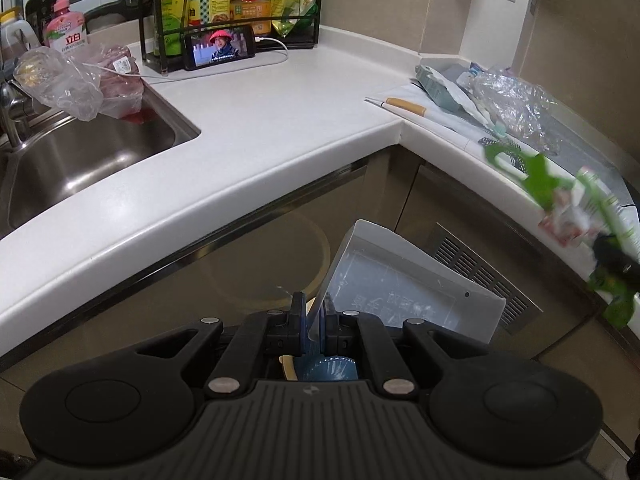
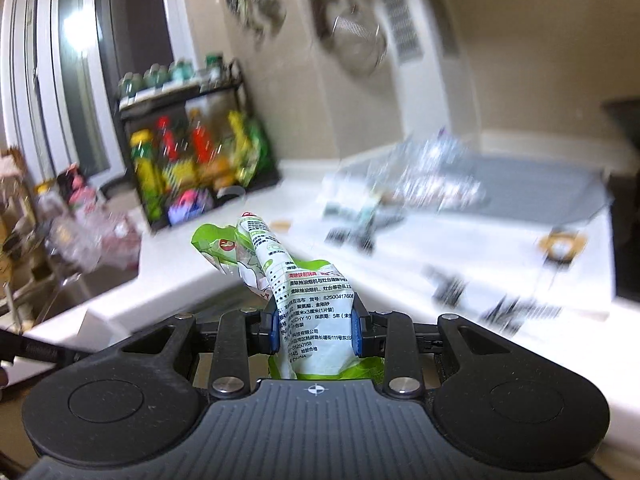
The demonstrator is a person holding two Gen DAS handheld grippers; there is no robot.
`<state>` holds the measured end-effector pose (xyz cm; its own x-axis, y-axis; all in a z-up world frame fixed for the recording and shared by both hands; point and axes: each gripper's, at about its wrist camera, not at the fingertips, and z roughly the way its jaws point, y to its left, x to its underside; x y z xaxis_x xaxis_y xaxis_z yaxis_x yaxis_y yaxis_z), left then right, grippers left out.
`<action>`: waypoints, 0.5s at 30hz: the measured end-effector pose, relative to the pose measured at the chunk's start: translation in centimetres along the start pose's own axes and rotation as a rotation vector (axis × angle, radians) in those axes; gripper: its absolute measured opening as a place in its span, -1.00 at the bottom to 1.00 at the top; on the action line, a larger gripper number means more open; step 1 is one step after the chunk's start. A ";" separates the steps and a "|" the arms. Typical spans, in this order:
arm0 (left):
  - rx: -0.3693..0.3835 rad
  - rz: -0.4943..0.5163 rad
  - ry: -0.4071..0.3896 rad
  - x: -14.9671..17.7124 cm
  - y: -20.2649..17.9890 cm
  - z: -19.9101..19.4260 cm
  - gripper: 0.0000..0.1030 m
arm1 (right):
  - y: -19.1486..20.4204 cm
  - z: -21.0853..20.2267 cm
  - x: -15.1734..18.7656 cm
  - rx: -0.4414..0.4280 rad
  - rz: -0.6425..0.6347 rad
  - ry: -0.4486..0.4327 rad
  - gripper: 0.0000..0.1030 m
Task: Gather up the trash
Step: 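Carry the box and pouch down toward the blue trash bin with both grippers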
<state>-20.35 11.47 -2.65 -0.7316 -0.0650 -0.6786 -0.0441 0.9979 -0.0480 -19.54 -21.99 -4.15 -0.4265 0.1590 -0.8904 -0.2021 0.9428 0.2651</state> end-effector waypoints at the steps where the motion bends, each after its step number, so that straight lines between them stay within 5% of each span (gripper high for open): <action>1: -0.001 0.001 -0.001 0.1 -0.1 0.0 -0.88 | 0.4 0.2 0.5 -0.005 0.002 0.019 -0.35; 6: 0.003 0.000 0.013 0.7 -0.1 0.3 -0.88 | 2.3 0.6 2.3 -0.026 -0.032 0.088 -0.35; 15: 0.003 -0.003 0.020 1.1 -0.3 0.5 -0.88 | 4.0 0.3 2.3 -0.033 -0.107 0.083 -0.35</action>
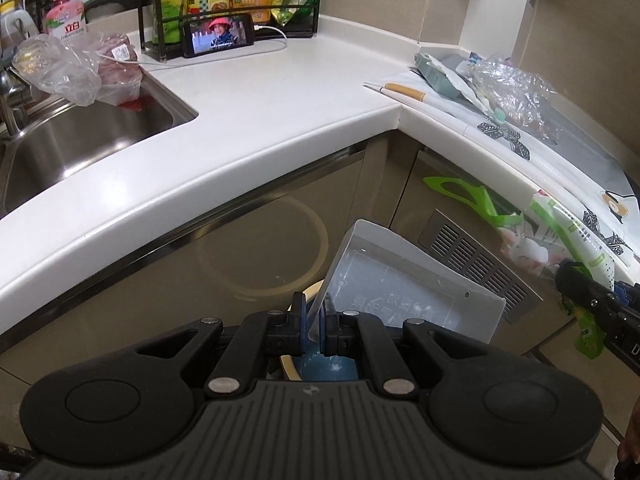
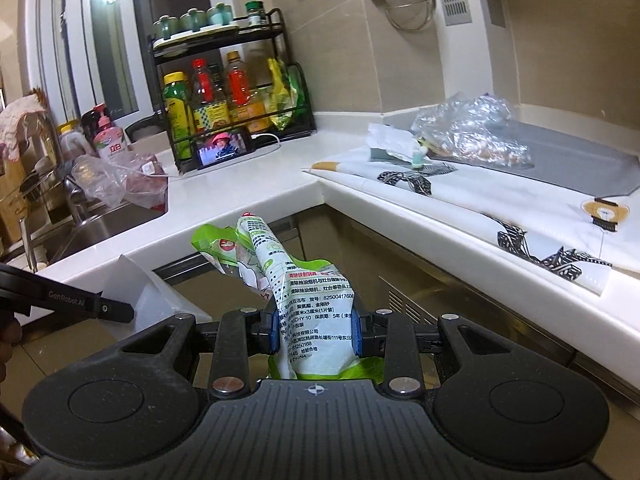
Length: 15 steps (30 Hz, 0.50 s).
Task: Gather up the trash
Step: 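Carry the box and pouch down toward the blue trash bin with both grippers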
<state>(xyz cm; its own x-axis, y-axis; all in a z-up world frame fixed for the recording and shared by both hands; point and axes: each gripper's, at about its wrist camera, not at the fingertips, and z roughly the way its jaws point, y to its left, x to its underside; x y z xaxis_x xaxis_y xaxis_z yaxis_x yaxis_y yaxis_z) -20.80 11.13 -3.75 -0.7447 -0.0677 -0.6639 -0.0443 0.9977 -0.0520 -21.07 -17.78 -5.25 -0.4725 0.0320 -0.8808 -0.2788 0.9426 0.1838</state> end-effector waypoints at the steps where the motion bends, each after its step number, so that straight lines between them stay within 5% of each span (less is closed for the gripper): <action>1: 0.000 0.000 -0.002 0.0 0.0 0.0 -0.88 | 0.1 0.0 0.0 -0.001 -0.006 -0.001 -0.35; 15: 0.000 0.002 -0.003 0.0 0.0 0.1 -0.88 | 0.0 0.4 0.1 0.000 -0.006 0.009 -0.35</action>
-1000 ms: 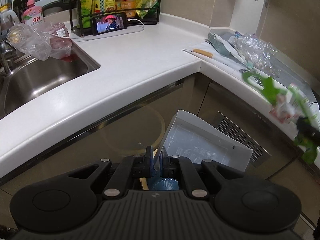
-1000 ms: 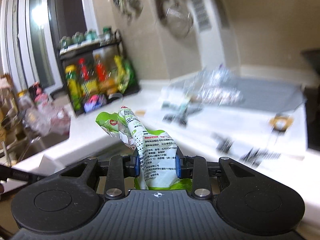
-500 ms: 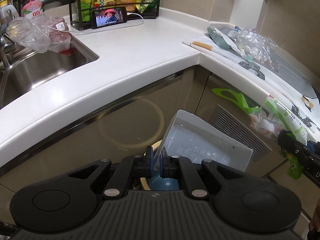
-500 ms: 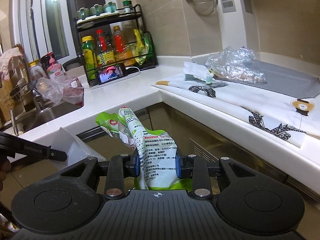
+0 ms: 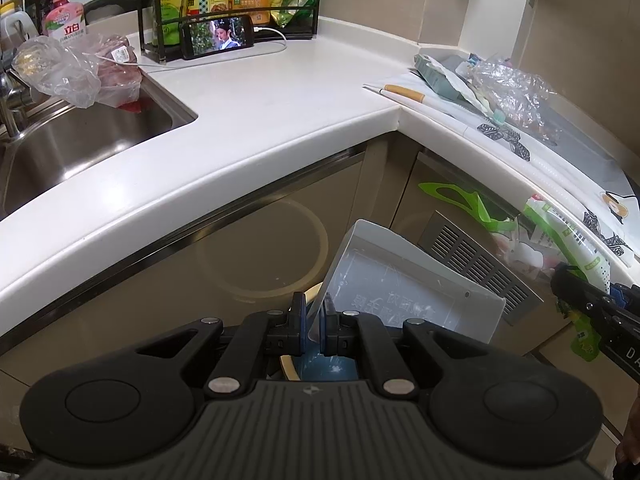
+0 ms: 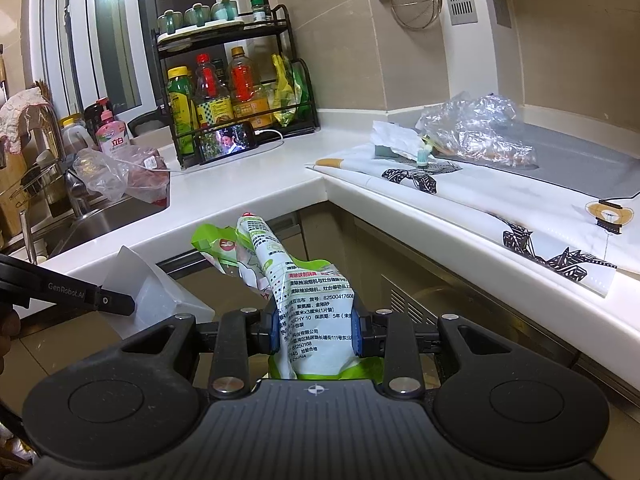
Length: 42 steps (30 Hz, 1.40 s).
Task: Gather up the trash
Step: 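Carry the box and pouch down toward the blue trash bin with both grippers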
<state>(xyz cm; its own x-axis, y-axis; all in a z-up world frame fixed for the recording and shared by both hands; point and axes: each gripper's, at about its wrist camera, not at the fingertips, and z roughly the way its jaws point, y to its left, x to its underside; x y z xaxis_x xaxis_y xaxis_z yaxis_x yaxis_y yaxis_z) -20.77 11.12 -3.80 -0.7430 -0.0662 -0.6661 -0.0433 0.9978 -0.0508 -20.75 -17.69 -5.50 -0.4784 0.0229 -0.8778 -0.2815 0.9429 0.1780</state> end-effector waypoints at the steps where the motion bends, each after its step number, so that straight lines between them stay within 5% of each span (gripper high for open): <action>1: 0.000 0.001 0.000 0.0 0.0 0.0 -0.88 | 0.1 0.0 0.0 0.000 -0.001 0.000 -0.35; 42: -0.020 -0.016 0.054 0.1 -0.1 2.3 -0.88 | -0.5 1.9 1.1 0.013 0.021 0.066 -0.35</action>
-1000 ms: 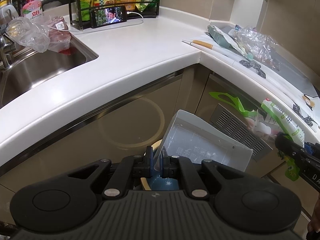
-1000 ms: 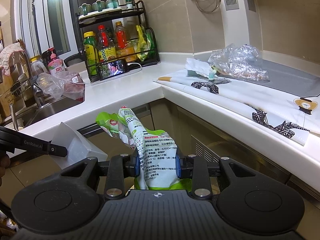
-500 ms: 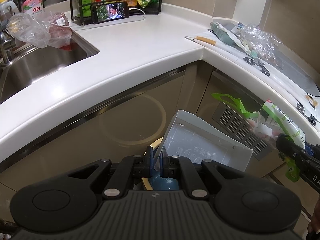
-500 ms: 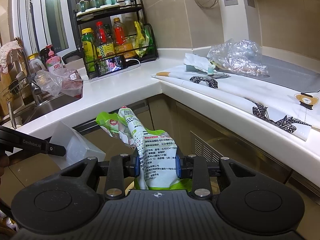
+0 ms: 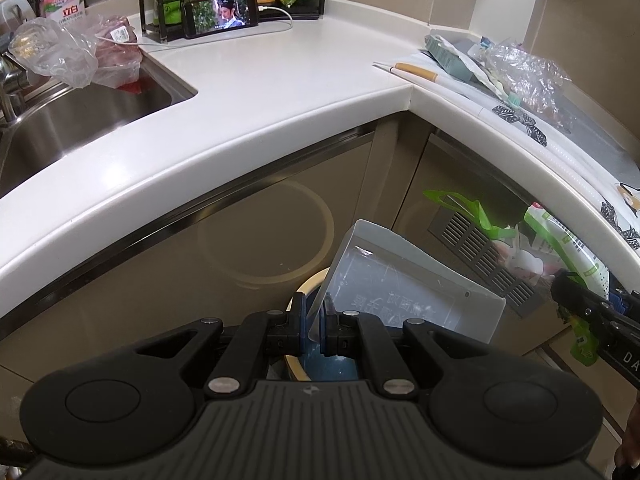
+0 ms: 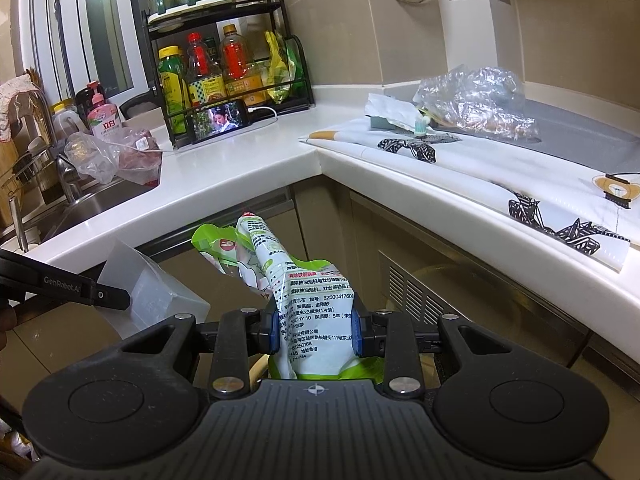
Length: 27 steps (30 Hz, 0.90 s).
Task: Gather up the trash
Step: 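Carry the box and pouch down toward the blue trash bin with both grippers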
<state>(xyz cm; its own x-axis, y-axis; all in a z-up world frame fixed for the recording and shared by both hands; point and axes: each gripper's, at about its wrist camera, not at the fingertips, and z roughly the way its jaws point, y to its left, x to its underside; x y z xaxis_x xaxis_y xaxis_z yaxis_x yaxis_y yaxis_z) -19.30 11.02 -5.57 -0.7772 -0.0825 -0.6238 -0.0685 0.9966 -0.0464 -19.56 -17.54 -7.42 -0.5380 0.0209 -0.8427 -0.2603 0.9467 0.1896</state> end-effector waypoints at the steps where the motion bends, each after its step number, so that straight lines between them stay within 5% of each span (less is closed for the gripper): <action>1: 0.000 -0.001 0.003 0.0 0.0 0.1 -0.88 | -0.1 0.1 0.0 0.001 0.003 0.004 -0.35; 27: -0.010 -0.004 0.093 0.0 -0.2 4.2 -0.88 | -0.8 4.7 1.7 0.048 0.018 0.146 -0.35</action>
<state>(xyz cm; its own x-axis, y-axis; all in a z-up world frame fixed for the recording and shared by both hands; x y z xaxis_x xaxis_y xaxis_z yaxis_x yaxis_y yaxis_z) -16.67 10.86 -8.79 -0.8313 -0.0873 -0.5489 -0.0778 0.9961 -0.0406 -16.52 -16.76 -11.31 -0.6540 -0.0061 -0.7565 -0.2134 0.9609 0.1767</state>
